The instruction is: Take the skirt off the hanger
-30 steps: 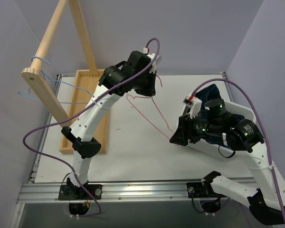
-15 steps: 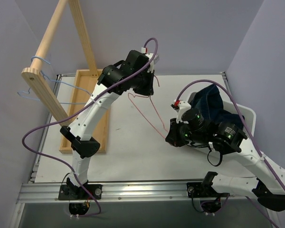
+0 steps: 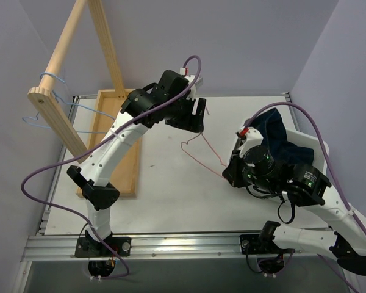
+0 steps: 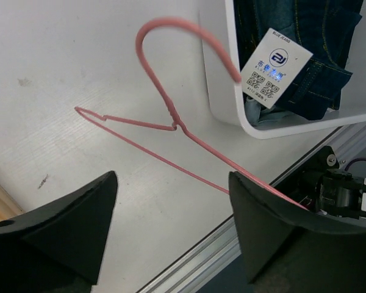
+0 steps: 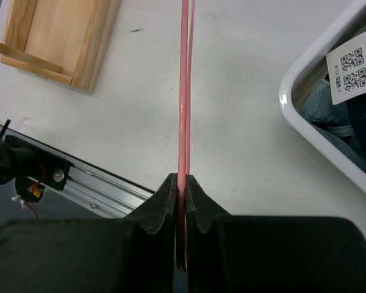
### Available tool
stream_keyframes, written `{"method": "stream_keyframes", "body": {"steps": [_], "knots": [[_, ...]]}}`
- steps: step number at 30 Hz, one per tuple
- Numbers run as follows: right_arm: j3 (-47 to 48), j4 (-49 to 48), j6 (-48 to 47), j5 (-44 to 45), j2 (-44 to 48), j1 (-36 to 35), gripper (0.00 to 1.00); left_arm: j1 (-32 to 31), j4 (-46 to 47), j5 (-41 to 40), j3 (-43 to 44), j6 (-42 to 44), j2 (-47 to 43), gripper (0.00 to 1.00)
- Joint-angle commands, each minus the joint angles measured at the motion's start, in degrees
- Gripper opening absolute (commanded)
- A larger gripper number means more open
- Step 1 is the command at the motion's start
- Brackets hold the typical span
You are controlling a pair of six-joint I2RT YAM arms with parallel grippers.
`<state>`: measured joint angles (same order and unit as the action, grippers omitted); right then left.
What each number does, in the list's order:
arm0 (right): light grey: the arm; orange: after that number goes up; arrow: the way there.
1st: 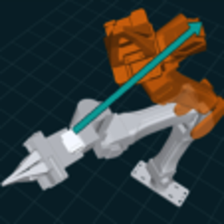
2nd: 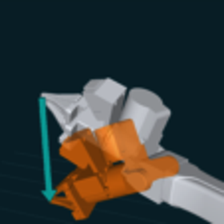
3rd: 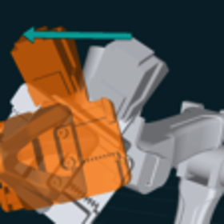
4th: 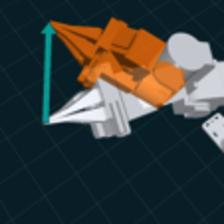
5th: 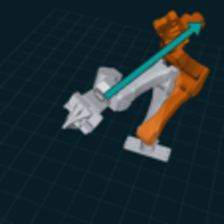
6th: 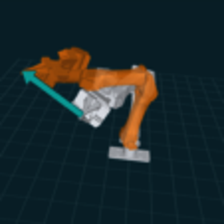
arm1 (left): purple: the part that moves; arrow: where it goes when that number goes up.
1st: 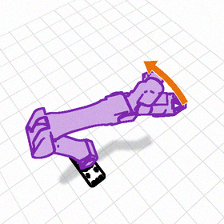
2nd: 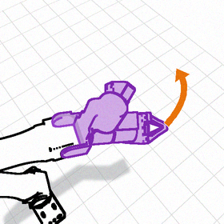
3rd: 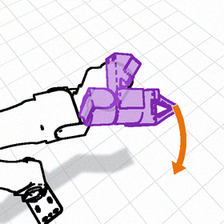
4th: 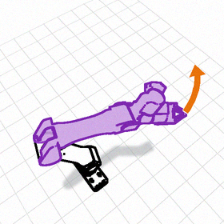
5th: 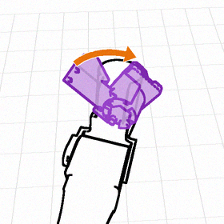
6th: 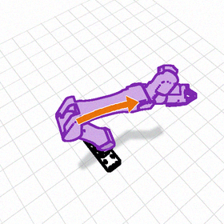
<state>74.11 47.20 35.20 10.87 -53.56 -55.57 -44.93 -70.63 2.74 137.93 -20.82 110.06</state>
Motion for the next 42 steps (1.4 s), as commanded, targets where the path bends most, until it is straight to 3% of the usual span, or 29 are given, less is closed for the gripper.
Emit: {"method": "stream_keyframes", "body": {"steps": [1,6,10,18,23,28,35,42], "knots": [[-0.01,-1.23,1.54,3.36,0.47,-0.59,0.00,-0.51,2.43,-1.59,0.85,0.86,-5.20,0.89],[-0.37,-1.15,2.59,5.03,1.35,-0.68,0.00,-1.30,0.67,-5.03,1.20,1.48,-7.49,0.97],[1.56,-1.14,2.33,7.23,1.00,-0.68,0.00,-3.93,3.11,-4.77,-2.91,0.96,-13.27,0.97],[10.17,-4.40,-4.43,12.67,-4.43,-0.68,0.00,-14.90,16.13,2.26,-27.22,-3.61,-27.78,0.93],[17.29,-8.34,-13.04,14.08,-12.77,-0.85,0.00,-20.72,24.48,4.11,-42.28,-9.75,-37.89,0.84],[21.08,-16.34,-24.20,12.33,-17.27,-0.68,0.00,-24.41,31.68,5.43,-59.05,-16.34,-47.47,0.81],[22.92,-28.81,-34.05,10.75,-21.67,-0.68,0.00,-28.72,38.71,5.43,-74.35,-23.90,-52.84,0.81],[28.98,-32.69,-42.14,6.54,-30.37,-0.59,0.00,-35.66,46.89,4.03,-81.67,-27.78,-52.85,0.81]]}}
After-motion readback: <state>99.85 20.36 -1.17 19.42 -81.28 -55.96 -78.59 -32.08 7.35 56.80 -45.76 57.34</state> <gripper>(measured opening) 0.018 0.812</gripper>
